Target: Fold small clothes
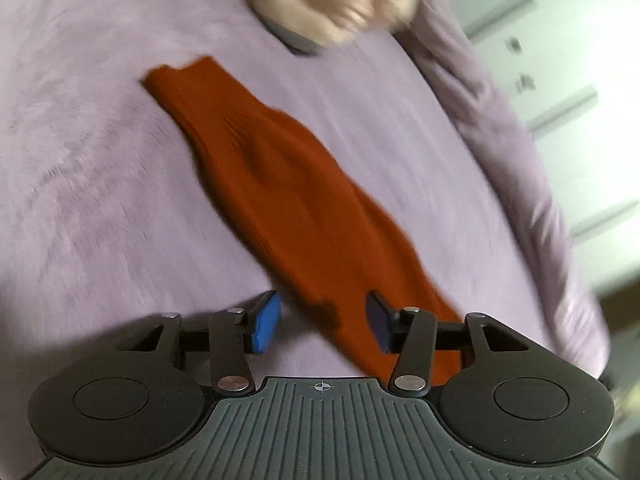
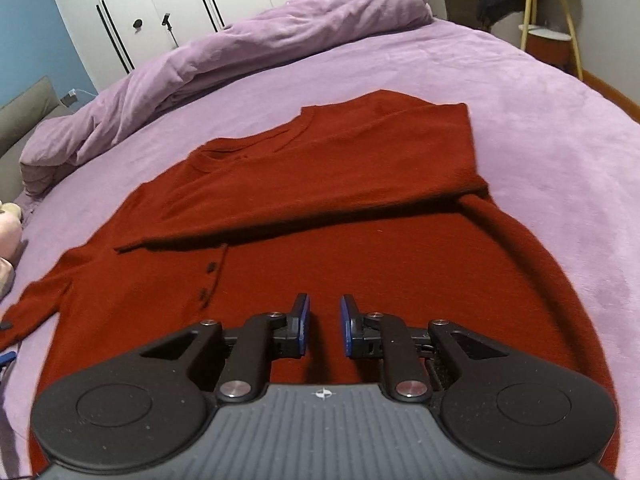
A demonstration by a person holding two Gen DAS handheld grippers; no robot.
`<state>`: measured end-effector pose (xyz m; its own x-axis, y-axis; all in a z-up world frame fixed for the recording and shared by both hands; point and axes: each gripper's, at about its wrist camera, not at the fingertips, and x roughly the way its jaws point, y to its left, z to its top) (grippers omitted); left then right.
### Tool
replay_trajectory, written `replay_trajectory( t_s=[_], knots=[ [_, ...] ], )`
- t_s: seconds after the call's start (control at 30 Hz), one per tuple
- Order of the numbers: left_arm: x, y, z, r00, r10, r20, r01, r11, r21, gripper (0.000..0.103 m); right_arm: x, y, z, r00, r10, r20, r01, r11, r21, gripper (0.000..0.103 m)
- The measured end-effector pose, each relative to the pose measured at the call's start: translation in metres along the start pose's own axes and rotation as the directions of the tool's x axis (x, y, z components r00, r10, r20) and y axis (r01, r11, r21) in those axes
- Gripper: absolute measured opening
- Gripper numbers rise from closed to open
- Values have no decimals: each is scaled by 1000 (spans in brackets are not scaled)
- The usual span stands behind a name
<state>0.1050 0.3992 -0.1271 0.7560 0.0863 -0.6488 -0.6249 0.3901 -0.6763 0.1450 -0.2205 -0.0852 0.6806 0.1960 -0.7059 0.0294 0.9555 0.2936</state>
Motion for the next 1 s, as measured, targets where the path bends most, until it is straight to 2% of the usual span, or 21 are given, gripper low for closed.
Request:
replay_trajectory(
  t_s=[0.07,0.1,0.13,0.17,0.2,0.23,0.3,0.37,0.43,0.5,0.53,0.57,0.6,0.67,0.73,0.8,0.87,0.9,0.97,1.0],
  knots=[
    [3,13,11,999,-26,25,28,996,-89,51,-1,4,2,1000,8,2,-8,1000,9,16],
    [6,20,16,998,-42,37,46,989,-141,46,-1,6,3,1000,8,2,-8,1000,9,16],
    [9,26,20,998,-48,46,56,981,-186,35,0,7,3,1000,8,1,-8,1000,5,16],
    [13,32,25,998,-46,49,56,974,-221,29,0,9,3,1000,8,-1,-8,1000,0,16],
    [16,36,28,998,-42,48,52,967,-250,15,1,11,3,1000,8,-3,-8,1000,-4,16],
    [20,40,30,998,-42,44,53,962,-267,10,1,13,3,1000,9,-4,-9,1000,-9,16],
    [21,46,34,997,-60,40,69,956,-284,10,2,15,2,1000,5,-4,-5,1000,-18,16],
    [16,35,35,998,-40,47,50,974,-221,9,2,15,2,1000,-2,-1,2,1000,-25,16],
    [6,-2,28,997,-16,80,20,999,-43,8,2,14,3,1000,-5,2,5,1000,-25,16],
    [-4,-48,12,994,-70,81,58,988,144,8,2,12,3,1000,-4,13,5,1000,-24,16],
    [-9,-76,-1,992,-105,67,86,966,246,8,2,11,4,1000,0,19,1,1000,-25,16],
    [-14,-106,-17,988,-147,39,124,929,349,8,2,11,4,1000,2,23,-1,1000,-23,16],
    [-18,-138,-39,980,-199,1,177,871,458,8,1,10,5,1000,3,29,-3,1000,-19,16],
    [-24,-195,-89,954,-286,-92,280,734,618,9,-2,9,7,999,14,43,-13,1000,-9,16],
    [-22,-233,-140,929,-316,-193,358,633,687,13,-5,8,9,998,27,58,-26,1000,-4,16],
    [-9,-257,-191,909,-295,-293,413,558,720,23,-8,6,11,997,38,70,-37,999,-3,16],
    [10,-266,-235,911,-213,-354,412,505,759,28,-8,4,13,997,43,71,-43,999,1,16],
    [19,-266,-251,914,-157,-374,400,495,771,30,-8,3,14,996,46,71,-46,999,4,16],
    [30,-258,-264,916,-85,-391,377,510,773,30,-7,-2,18,996,64,66,-65,998,9,16],
    [30,-250,-265,921,-66,-385,359,531,768,33,-7,-4,20,995,80,60,-81,997,11,16]
  ],
)
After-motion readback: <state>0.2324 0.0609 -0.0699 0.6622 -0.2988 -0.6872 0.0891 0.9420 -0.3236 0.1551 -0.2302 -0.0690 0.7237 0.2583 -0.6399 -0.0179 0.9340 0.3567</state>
